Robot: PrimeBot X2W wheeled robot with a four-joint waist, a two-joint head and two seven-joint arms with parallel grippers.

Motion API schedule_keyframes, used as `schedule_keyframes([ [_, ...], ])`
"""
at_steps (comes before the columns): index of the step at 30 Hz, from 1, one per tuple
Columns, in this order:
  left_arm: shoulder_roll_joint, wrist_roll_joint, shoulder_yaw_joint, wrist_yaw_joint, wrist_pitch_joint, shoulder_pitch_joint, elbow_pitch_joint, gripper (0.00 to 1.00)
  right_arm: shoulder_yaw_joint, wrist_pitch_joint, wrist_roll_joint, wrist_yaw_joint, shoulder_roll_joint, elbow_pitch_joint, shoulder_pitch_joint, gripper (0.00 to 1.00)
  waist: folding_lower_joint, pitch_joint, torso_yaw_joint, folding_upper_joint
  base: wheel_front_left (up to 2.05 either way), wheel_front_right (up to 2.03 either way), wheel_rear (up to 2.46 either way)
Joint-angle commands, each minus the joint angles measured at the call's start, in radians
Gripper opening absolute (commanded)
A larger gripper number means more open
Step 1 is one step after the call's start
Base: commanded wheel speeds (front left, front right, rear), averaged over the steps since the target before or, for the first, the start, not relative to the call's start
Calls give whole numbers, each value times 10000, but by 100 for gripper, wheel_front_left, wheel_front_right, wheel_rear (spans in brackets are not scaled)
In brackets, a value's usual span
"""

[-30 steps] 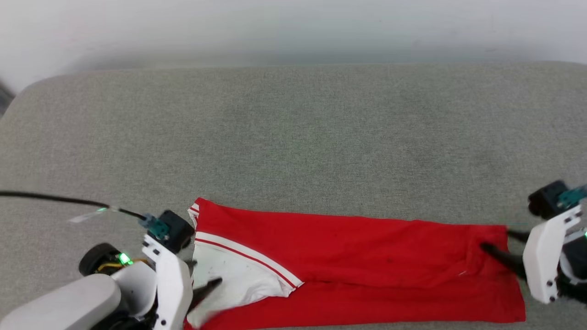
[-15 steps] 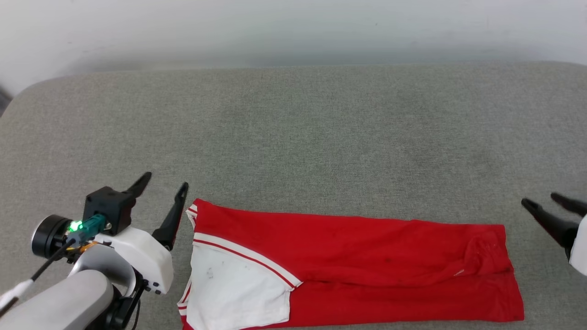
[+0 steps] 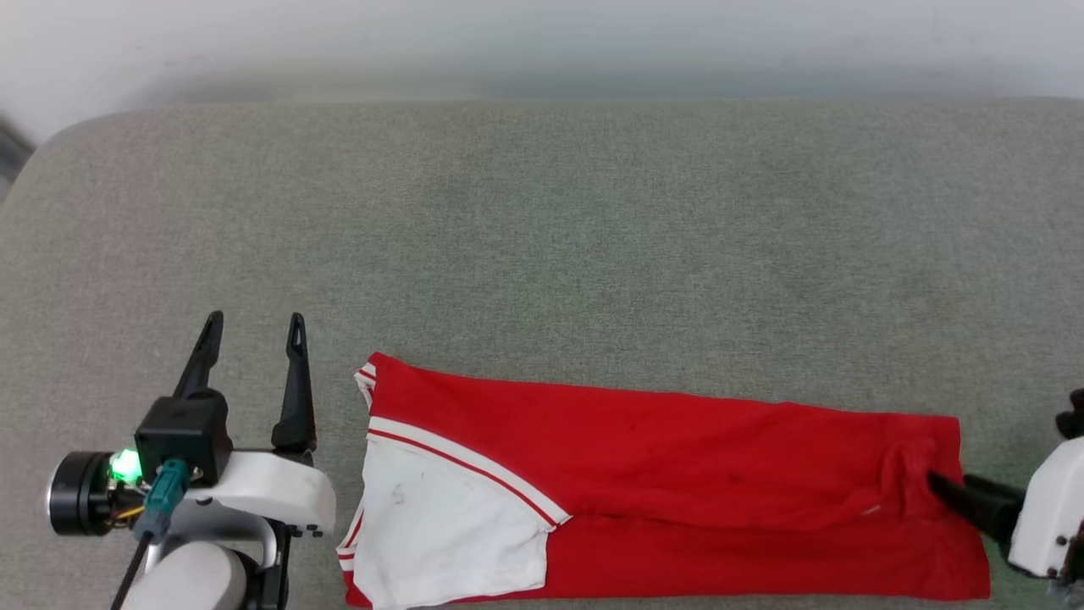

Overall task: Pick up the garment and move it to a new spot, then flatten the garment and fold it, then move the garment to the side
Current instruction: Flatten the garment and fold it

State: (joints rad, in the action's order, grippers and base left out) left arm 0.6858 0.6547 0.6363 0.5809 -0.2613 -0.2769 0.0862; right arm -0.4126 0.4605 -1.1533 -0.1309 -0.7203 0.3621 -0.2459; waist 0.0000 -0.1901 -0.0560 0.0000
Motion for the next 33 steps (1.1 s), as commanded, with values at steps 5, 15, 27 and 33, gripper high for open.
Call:
schedule_keyframes([
  [5, -1095, -1273, -1173, -295, -49, 972, -41, 100, -476, 850, -476, 4, 617, -41, 662, 100, 0, -146, -194, 0, 0, 0, 0],
  [15, -3125, -3595, -2961, -1115, -51, 2260, -49, 100, -1110, 1531, -646, 2, 1338, 86, 1126, 58, 0, -211, -282, 0, 0, 0, 0],
  [27, -4742, -5381, -4055, -2024, -51, 3454, -381, 100, -249, 1008, -566, 5, 670, 75, 406, 0, 0, 240, -184, 0, 0, 0, 0],
  [33, -5010, -5893, -4173, -2401, -50, 3764, -542, 100, 76, 1319, -317, 5, -331, -122, 310, 0, 0, 481, -206, 0, 0, 0, 0],
])
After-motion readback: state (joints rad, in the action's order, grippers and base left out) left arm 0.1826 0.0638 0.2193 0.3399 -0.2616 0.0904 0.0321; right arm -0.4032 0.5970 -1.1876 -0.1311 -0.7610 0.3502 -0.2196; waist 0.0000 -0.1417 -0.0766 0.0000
